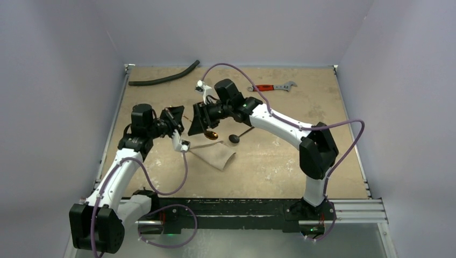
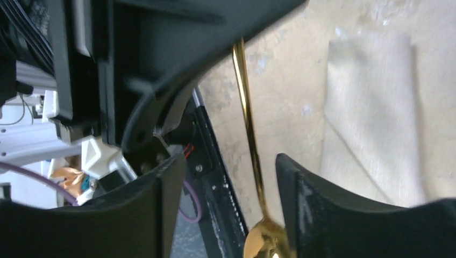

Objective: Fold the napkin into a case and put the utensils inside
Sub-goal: Pass from the right arm to the left, then pass from the left arm to the right

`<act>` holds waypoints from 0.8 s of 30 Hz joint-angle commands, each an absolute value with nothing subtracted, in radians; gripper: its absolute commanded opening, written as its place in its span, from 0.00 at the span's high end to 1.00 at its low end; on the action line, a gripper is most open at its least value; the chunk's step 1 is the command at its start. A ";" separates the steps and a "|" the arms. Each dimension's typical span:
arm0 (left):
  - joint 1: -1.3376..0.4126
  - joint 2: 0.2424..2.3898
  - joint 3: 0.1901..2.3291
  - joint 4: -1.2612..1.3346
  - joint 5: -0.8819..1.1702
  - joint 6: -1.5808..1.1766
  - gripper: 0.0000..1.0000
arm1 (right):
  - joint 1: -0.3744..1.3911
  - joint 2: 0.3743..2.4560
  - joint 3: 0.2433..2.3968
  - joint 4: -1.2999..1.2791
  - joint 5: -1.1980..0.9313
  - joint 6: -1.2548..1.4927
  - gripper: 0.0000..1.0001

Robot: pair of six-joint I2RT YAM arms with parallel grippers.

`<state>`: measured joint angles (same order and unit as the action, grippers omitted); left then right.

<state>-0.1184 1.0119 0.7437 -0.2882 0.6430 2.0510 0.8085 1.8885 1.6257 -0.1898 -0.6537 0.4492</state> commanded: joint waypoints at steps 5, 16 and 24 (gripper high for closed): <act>-0.121 0.985 0.656 0.157 0.668 2.082 1.00 | 0.712 1.610 1.299 -0.022 -0.682 0.642 0.29; -0.122 0.984 0.634 0.193 0.654 2.051 1.00 | 0.675 1.498 1.086 0.254 -0.764 0.857 0.57; -0.123 0.976 0.616 0.200 0.641 2.038 1.00 | 0.675 1.551 1.102 0.346 -0.725 0.928 0.71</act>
<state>-0.1200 0.9924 0.6411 0.1688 0.6304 2.0422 0.6674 1.5402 1.0801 0.2249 -0.7238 0.8715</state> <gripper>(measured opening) 0.014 0.300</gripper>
